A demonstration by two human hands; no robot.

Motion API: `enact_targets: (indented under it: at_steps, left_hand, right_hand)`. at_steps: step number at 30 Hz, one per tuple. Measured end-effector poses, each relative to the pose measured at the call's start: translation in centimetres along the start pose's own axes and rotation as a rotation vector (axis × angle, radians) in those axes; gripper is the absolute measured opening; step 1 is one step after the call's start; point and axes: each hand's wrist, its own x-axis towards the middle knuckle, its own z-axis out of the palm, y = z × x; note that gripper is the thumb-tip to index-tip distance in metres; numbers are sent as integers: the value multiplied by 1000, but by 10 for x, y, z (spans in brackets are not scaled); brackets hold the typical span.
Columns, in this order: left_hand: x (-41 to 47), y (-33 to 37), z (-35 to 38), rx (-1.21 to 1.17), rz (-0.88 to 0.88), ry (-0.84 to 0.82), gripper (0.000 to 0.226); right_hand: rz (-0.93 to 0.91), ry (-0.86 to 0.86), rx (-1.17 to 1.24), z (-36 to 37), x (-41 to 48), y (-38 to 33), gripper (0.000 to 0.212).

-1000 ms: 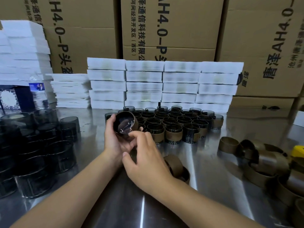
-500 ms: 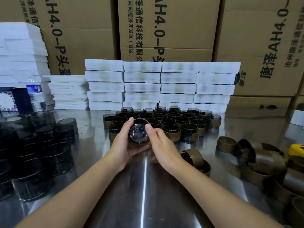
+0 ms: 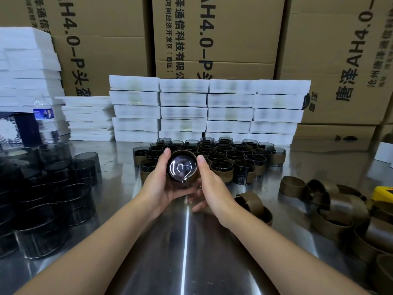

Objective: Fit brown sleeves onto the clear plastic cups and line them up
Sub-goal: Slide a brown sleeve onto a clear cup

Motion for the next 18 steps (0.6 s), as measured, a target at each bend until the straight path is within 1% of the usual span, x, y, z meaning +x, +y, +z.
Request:
enact_targets:
  at_steps: [6,10,18]
  left_hand:
    - [0,-1,1,54,-29,53,54]
    - [0,-1,4,64,-50,85,55]
    - [0,-3,7,92,-29,124,52]
  right_hand:
    - [-13,59,-68,0,2,-3,52]
    - [-20,89,-86,1,0,-4,51]
    - [-16,118,-118,0,0,-3,52]
